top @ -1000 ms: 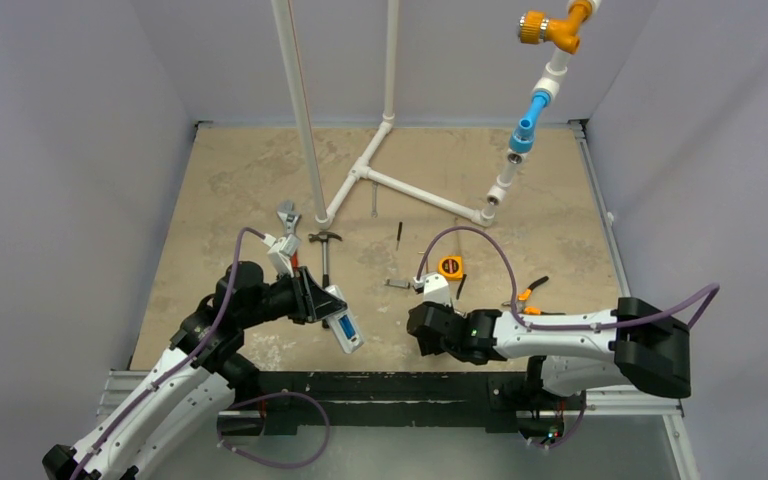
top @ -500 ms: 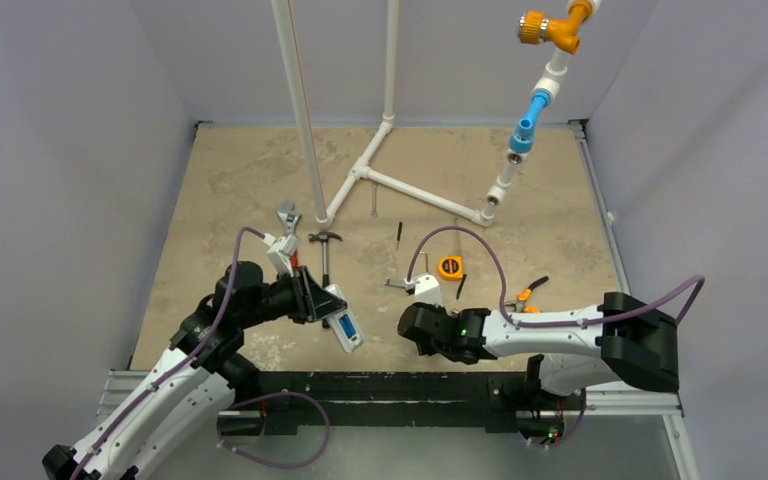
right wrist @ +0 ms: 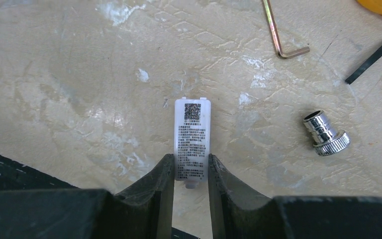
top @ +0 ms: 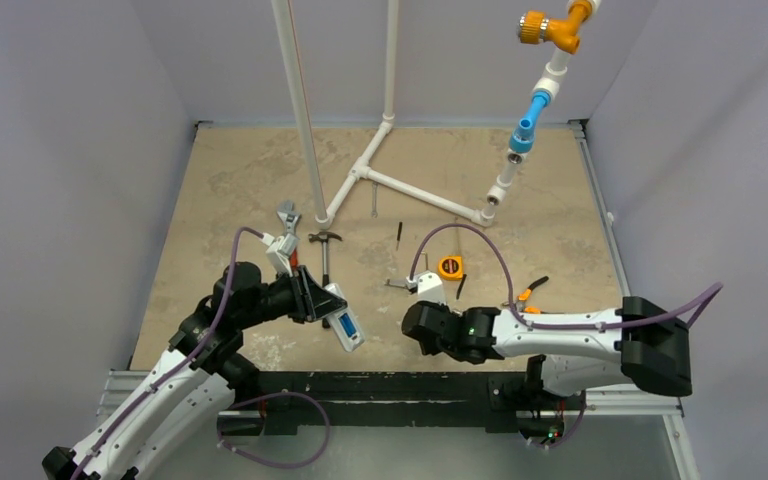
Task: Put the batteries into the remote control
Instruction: Pick up the battery cover at the center of the board, then load the battery cover into the remote control.
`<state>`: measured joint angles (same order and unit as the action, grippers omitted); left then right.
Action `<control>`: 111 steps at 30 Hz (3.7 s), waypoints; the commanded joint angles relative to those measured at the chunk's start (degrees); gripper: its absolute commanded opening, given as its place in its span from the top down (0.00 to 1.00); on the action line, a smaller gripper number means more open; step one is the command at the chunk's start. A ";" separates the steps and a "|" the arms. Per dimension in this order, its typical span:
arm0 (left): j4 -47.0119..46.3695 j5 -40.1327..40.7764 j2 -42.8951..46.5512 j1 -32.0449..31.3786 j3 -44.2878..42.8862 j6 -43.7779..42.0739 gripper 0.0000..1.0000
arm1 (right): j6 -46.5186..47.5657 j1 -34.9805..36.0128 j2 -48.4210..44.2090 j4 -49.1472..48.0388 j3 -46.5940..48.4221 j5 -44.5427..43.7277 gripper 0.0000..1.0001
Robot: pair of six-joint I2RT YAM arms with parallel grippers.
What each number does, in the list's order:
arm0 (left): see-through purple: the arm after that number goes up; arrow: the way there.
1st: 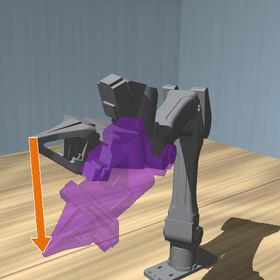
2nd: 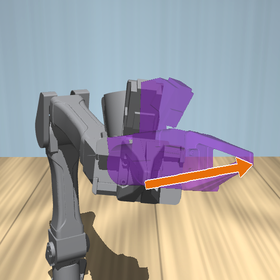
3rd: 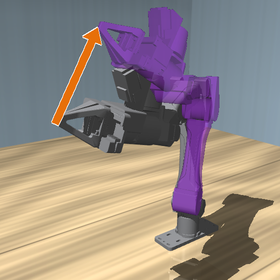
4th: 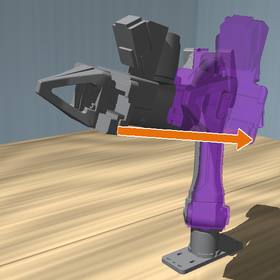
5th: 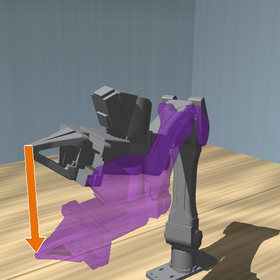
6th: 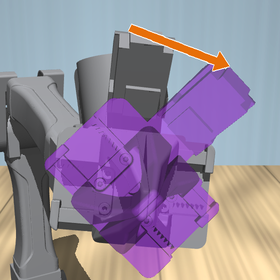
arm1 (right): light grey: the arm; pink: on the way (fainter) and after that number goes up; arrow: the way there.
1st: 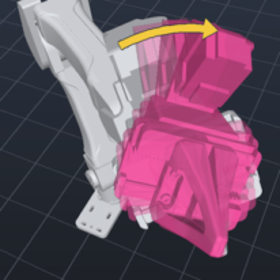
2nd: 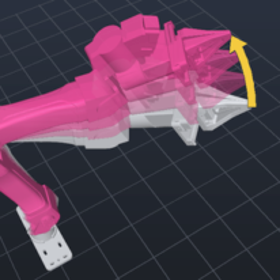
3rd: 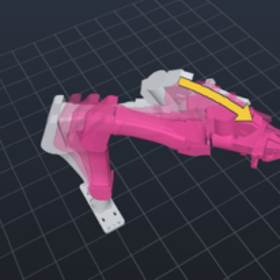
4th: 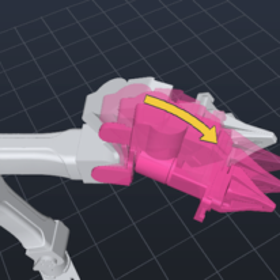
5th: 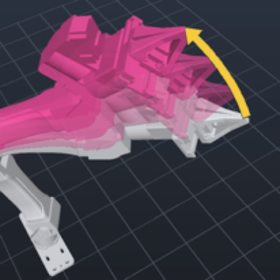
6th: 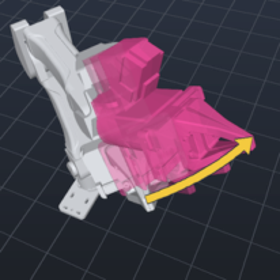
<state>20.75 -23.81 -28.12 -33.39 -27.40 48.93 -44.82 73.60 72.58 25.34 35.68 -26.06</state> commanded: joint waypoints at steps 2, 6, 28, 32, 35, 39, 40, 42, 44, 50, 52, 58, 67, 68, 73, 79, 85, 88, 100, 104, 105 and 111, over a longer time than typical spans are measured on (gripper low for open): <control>-3.50 -0.53 0.26 0.37 0.04 1.10 1.00 | 2.20 0.42 -4.50 2.68 3.69 -1.61 0.87; -4.21 -0.66 -0.32 0.39 0.28 1.07 1.00 | 5.59 0.41 -5.66 6.49 7.65 -0.14 0.88; -15.53 -0.82 -0.35 0.43 5.19 11.91 1.00 | 16.02 4.87 -4.30 13.74 31.69 6.72 0.91; -16.38 -0.77 -0.29 0.42 5.62 12.95 1.00 | 15.65 5.63 -2.08 13.72 33.69 6.24 0.91; -17.05 -0.17 0.20 0.36 6.07 14.06 1.00 | 15.44 5.92 -0.50 13.10 35.16 7.51 0.91; -18.39 0.17 0.36 0.42 6.82 15.41 1.00 | 15.37 6.14 1.50 13.70 36.82 6.46 0.91; -18.62 0.10 0.18 0.38 6.83 15.61 1.00 | 15.37 6.23 1.90 13.89 37.10 6.27 0.91; -18.89 -0.08 -0.04 0.36 6.83 15.81 1.00 | 15.46 6.21 2.57 14.18 37.52 5.87 0.91; -19.00 -0.18 -0.18 0.43 6.91 15.85 1.00 | 15.30 6.25 2.98 14.38 37.77 5.10 0.91; -19.79 -0.22 -0.40 0.38 7.32 16.19 1.00 | 14.87 6.20 3.05 13.07 37.62 4.90 0.91; -19.83 -0.33 -0.44 0.39 7.42 16.29 1.00 | 14.86 6.25 3.33 13.07 37.70 4.79 0.91; -19.87 -0.44 -0.22 0.40 7.79 16.36 1.00 | 14.62 6.20 3.44 11.56 37.60 5.08 0.91; -23.13 -1.33 -0.92 0.41 8.22 17.46 1.00 | 14.53 6.27 3.80 10.25 37.02 5.78 0.91; -23.35 -1.47 -0.97 0.36 8.23 17.56 1.00 | 14.48 6.21 3.80 10.25 37.06 5.84 0.91; -24.75 -1.89 -1.04 0.43 8.85 18.36 1.00 | 14.49 6.20 3.71 10.49 36.92 5.47 0.91; -25.41 -2.19 -1.08 0.37 9.14 18.68 1.00 | 14.49 6.23 3.62 10.98 36.92 4.97 0.91; -25.49 -2.09 -1.05 0.41 9.03 18.92 1.00 | 14.40 6.16 3.98 11.54 37.10 5.06 0.91; -25.57 -2.11 -1.06 0.38 9.08 19.01 1.00 | 14.41 6.25 4.06 11.86 37.37 5.15 0.91; -26.14 -2.02 -1.56 0.42 8.86 19.28 1.00 | 14.41 6.15 4.59 13.24 37.97 6.00 0.91; -26.05 -2.09 -1.57 0.39 8.87 19.28 1.00 | 14.40 6.25 4.85 13.23 37.96 6.24 0.91; -26.04 -2.11 -1.53 0.36 8.85 19.28 1.00 | 14.41 6.20 5.02 13.24 37.97 6.35 0.90; -25.85 -2.03 -1.19 0.40 8.86 19.25 1.00 | 14.23 6.24 5.30 13.64 37.83 6.20 0.90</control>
<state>-1.19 -25.15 -29.78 -33.39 -18.09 67.00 -30.02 79.50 77.67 38.59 71.26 -19.94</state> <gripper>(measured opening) 0.256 0.248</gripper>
